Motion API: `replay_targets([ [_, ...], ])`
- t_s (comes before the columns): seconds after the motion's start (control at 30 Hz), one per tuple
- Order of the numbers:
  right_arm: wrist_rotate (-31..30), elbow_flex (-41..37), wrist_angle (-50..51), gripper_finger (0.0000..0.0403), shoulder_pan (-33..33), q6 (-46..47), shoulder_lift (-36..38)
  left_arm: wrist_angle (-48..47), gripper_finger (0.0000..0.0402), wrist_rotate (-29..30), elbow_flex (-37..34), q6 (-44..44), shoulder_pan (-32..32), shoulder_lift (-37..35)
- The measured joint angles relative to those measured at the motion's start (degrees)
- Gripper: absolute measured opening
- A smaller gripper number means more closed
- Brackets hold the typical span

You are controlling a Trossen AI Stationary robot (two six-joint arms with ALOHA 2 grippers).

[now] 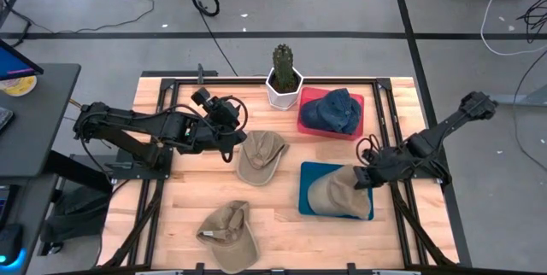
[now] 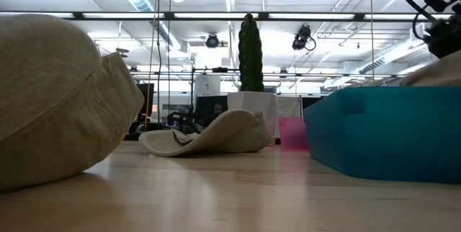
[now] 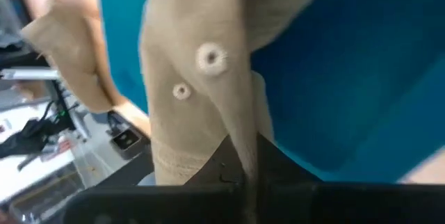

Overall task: Pick & Place hat
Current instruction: Put the top brown cap into the blue bin

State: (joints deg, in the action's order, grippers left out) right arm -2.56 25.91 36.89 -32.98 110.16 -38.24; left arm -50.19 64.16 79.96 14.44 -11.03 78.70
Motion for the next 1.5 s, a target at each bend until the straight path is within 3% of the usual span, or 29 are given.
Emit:
replay_targets([
  [0.4,-7.1,0.0,1.0,0.0000,-3.2,11.2,0.0,0.0,0.0169,0.0,0.0,1.0,0.0,0.0],
  [0.53,-7.6,0.0,1.1,0.0000,-3.7,10.7,0.0,0.0,0.0169,0.0,0.0,1.0,0.0,0.0],
  [0.77,-16.4,0.0,0.7,0.0000,-3.9,1.3,0.0,0.0,0.0169,0.0,0.0,1.0,0.0,0.0],
  [0.93,-15.1,0.0,-1.2,0.0000,-4.1,-6.9,0.0,0.0,0.0169,0.0,0.0,1.0,0.0,0.0],
  [1.03,-12.8,0.0,-1.1,0.0000,-4.1,-6.7,0.0,0.0,0.0169,0.0,0.0,1.0,0.0,0.0],
  [1.5,-6.9,0.0,1.5,0.0000,-5.1,12.6,0.0,0.0,0.0169,0.0,0.0,1.5,0.0,0.0],
])
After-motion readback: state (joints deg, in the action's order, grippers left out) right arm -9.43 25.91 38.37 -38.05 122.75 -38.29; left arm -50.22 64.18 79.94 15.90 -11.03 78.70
